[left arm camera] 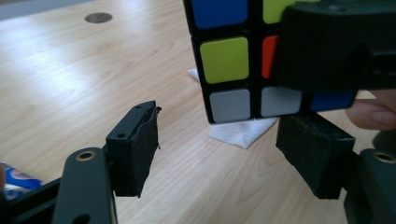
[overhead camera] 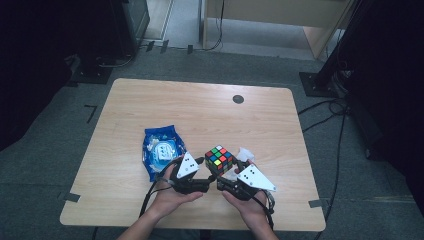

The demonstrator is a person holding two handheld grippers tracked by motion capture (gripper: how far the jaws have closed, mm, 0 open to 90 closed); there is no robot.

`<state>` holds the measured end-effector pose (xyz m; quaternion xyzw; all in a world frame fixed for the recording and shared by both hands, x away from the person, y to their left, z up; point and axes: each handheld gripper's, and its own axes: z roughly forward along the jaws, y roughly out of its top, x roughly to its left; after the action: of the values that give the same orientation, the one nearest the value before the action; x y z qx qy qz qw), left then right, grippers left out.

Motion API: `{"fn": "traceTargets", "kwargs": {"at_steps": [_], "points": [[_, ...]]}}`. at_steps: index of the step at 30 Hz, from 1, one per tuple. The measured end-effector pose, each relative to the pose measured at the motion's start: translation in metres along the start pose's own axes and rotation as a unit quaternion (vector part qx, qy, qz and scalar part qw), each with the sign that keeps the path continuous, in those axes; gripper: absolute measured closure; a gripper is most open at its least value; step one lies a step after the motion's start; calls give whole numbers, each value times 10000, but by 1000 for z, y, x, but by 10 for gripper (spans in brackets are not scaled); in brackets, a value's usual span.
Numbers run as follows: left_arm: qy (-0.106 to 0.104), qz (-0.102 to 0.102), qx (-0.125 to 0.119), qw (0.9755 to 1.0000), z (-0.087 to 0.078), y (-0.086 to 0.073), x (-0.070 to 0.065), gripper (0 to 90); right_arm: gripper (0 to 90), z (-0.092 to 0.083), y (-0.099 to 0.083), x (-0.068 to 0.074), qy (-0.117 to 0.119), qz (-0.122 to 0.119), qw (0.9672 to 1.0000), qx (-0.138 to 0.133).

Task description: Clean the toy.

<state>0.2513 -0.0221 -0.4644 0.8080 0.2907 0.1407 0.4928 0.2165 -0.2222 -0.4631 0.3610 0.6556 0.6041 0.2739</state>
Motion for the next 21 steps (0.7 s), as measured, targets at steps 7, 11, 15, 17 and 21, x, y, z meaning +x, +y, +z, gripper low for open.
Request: {"fn": "traceTargets", "kwargs": {"at_steps": [7, 11, 15, 17, 21], "points": [[273, 337, -145, 9990, -3, -2, -1, 324, 349, 0, 0, -1, 125, 168, 9998, -22], [422, 275, -160, 9986, -4, -2, 1, 331, 349, -1, 1, -3, 113, 213, 9997, -50], [502, 127, -192, 9985, -5, -2, 5, 340, 349, -2, 2, -5, 119, 278, 9995, -85], [499, 93, -208, 9985, -5, -2, 6, 340, 349, -3, 2, -5, 133, 284, 9995, -86], [533, 57, -193, 9984, -5, -2, 6, 340, 349, -2, 1, -6, 139, 261, 9995, -89]]}}
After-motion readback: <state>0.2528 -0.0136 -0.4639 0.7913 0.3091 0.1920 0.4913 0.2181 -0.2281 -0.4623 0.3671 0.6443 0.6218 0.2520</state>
